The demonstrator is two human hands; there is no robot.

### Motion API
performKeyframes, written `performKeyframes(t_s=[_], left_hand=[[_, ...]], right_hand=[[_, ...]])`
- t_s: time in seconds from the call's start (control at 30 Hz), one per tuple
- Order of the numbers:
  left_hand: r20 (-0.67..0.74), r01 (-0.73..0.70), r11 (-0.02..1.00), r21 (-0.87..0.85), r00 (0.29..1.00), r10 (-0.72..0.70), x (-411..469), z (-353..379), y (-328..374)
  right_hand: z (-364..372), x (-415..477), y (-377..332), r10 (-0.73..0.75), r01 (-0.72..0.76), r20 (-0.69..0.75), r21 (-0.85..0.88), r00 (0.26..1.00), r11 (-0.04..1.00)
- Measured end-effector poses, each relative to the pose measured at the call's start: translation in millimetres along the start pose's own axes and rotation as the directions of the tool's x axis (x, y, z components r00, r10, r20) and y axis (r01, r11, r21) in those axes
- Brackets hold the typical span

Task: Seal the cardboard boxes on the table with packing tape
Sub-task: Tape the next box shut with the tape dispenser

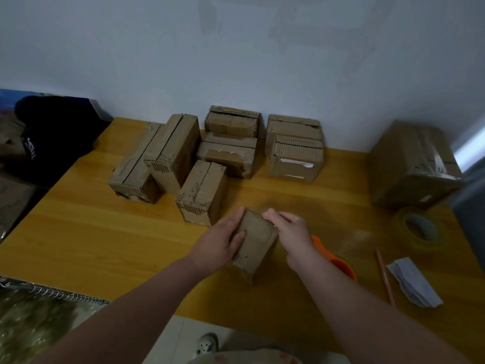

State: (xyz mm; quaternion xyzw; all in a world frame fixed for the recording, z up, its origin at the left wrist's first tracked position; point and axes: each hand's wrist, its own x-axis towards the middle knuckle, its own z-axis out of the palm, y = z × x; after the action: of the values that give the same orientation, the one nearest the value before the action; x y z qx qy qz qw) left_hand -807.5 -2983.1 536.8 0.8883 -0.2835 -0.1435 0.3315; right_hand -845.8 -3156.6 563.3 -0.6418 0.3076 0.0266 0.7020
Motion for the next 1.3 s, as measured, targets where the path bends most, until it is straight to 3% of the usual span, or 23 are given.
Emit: performKeyframes(t_s=[0.13,0.37,0.5,0.63,0.73,0.83,0.97,1.07,1.17,1.23,1.3], left_hand=[[0.002,-0.042,0.981,0.192,0.999,0.042,-3.4,1.6,0.9],[0.006,-0.085,0.930,0.356,0.996,0.088,-2.1,-4.2,2.0],[-0.055,-0.233,0.914,0.332,0.963,0.266,-3.0,-1.6,2.4],[-0.062,-0.234,0.925,0.298,0.963,0.264,-3.7,1.7,3.8],[0.043,-0.210,0.936,0.283,0.977,0.207,0.4,0.2,5.1],[0.137,-0.207,0.935,0.289,0.975,0.173,5.4,-1.5,2.3],[0.146,-0.214,0.930,0.298,0.973,0.177,6.2,-1.7,-0.3],[0.024,-0.258,0.925,0.280,0.965,0.262,1.5,-0.8,3.2],[-0.132,-0.209,0.953,0.218,0.961,0.241,-5.0,1.5,5.0],[-0.166,-0.162,0.968,0.191,0.967,0.195,-7.9,2.7,6.1],[-0.186,-0.138,0.972,0.191,0.967,0.173,-8.7,5.0,5.1]], right_hand=[[1.2,-1.6,-1.0,0.025,-0.024,-0.022,0.012,0.999,1.000],[0.7,-5.5,3.3,0.122,-0.118,-0.048,0.069,0.991,0.991],[-3.0,-9.3,7.3,0.151,-0.151,-0.003,0.074,0.988,0.986],[-14.6,-7.1,7.9,0.130,-0.135,0.104,0.041,0.986,0.990],[-21.4,-4.4,8.1,0.136,-0.140,0.176,0.012,0.975,0.990],[-22.5,-2.6,9.9,0.128,-0.122,0.240,-0.041,0.962,0.992],[-18.9,-0.2,8.2,0.121,-0.081,0.305,-0.141,0.945,0.987],[-14.0,-0.6,2.8,0.125,-0.050,0.370,-0.207,0.920,0.977],[-9.3,-0.1,0.4,0.129,0.006,0.390,-0.326,0.912,0.945],[-3.4,-1.3,1.1,0.127,0.056,0.368,-0.447,0.921,0.893],[-4.8,1.2,7.4,0.029,0.281,0.428,-0.642,0.903,0.713]])
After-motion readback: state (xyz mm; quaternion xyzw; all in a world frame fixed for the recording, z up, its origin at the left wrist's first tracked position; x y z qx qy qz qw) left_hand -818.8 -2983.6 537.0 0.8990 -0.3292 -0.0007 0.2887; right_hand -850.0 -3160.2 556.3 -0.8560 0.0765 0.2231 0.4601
